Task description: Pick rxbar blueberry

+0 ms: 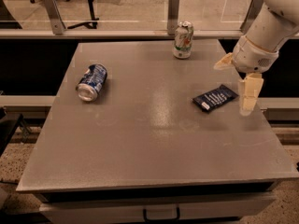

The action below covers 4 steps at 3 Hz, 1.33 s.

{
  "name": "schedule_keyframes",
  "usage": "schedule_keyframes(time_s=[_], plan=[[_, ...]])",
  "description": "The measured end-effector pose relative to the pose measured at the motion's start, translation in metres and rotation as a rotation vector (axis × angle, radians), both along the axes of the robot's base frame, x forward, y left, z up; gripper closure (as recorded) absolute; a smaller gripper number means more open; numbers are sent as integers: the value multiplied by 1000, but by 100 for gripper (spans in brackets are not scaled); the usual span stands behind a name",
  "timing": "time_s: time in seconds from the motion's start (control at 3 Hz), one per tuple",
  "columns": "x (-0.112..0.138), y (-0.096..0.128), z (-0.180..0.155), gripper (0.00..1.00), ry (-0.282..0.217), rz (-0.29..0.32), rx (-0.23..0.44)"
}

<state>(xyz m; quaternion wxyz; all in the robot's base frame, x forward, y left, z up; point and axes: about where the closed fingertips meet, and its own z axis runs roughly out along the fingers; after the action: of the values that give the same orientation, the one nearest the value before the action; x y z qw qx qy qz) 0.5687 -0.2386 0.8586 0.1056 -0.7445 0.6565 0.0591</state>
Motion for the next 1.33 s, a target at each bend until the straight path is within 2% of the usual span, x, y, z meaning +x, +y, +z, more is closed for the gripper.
schedule_keyframes(time_s=[0.67, 1.33], plan=[[12, 6, -24, 2, 37, 31, -8], [7, 14, -32, 47, 52, 33, -9]])
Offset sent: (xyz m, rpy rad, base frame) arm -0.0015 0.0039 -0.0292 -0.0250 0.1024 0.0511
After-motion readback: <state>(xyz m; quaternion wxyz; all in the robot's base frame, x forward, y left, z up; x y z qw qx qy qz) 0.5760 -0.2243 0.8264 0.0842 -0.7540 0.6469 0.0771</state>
